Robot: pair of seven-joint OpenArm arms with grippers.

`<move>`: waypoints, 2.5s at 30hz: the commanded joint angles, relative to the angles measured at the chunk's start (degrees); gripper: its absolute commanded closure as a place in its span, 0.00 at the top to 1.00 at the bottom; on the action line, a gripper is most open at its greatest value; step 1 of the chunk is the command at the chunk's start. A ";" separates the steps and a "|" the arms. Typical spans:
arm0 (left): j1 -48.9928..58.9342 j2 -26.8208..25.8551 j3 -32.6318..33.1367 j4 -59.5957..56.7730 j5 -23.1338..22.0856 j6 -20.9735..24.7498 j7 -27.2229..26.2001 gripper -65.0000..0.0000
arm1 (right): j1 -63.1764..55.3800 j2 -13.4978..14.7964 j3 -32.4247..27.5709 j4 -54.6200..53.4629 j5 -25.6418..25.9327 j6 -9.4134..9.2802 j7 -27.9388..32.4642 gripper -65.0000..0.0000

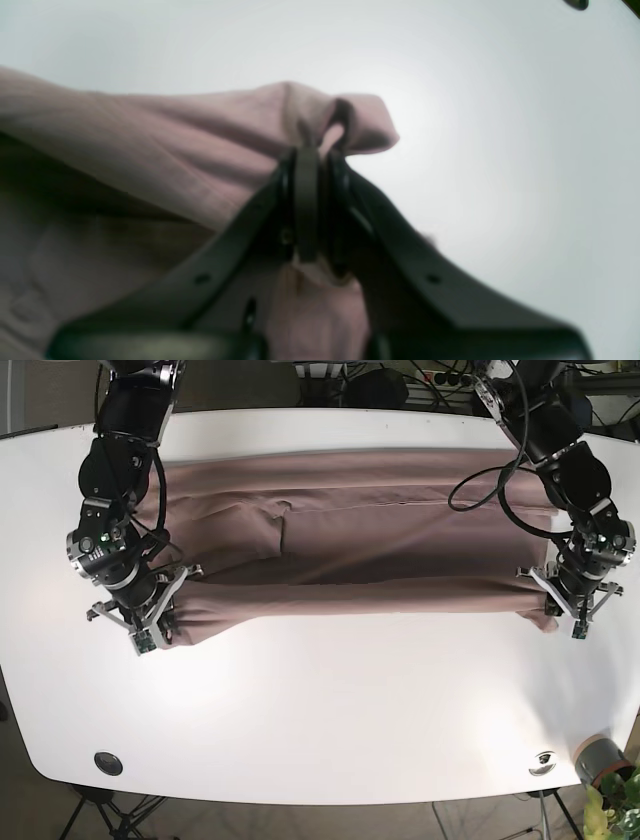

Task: Fold the T-shirt properly
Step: 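Fold the grasped edge with both grippers over toward the first fold, then lay the folded edge down and pull the strip taut with both grippers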

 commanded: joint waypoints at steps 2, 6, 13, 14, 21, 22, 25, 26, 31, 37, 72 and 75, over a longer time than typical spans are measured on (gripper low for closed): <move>0.62 0.78 -1.87 2.92 -0.28 0.34 -1.02 0.00 | -0.35 -1.37 3.15 2.75 0.02 -0.39 1.37 0.03; 4.22 0.78 -2.13 5.82 -0.28 0.34 1.44 0.00 | -3.17 -1.99 3.33 3.89 0.02 -0.39 1.37 0.03; 8.53 2.63 -2.40 10.83 -0.28 0.34 3.46 0.00 | -7.65 -2.69 3.33 6.97 0.02 -0.56 1.37 0.03; 9.15 2.63 -2.40 11.53 -0.28 0.34 3.46 0.00 | -8.18 -3.13 3.33 7.23 0.02 -0.56 1.37 0.03; 13.98 2.89 -2.40 14.35 -0.28 0.34 3.64 0.00 | -10.99 -5.33 6.76 8.02 0.02 -0.47 1.28 0.03; 14.60 2.89 -2.40 14.70 -0.28 0.34 3.64 0.00 | -11.69 -5.24 7.02 8.29 0.02 -0.47 1.28 0.03; 16.53 2.98 -2.40 14.79 -0.28 0.34 3.64 0.00 | -12.84 -5.50 7.64 8.64 0.02 -0.39 1.28 0.03; 16.97 2.98 -2.40 14.79 -0.28 0.34 3.64 0.00 | -13.36 -5.50 7.81 8.64 0.02 -0.39 1.28 0.03; 19.61 2.63 -2.48 14.52 -0.28 0.26 3.64 0.00 | -15.03 -5.59 7.90 8.38 0.02 -0.39 1.28 0.04; 21.28 2.63 -2.13 14.35 0.16 -0.93 3.64 0.00 | -16.62 -5.68 7.81 8.20 0.02 -0.39 1.28 0.07; 21.46 1.40 1.12 9.51 -0.20 -0.93 3.38 0.47 | -7.74 -1.19 7.28 -4.63 18.66 -0.39 -10.15 0.80; 21.54 1.04 1.21 9.07 -0.20 -0.93 3.38 0.47 | -9.50 -1.46 7.28 -4.46 22.26 -0.39 -10.59 0.76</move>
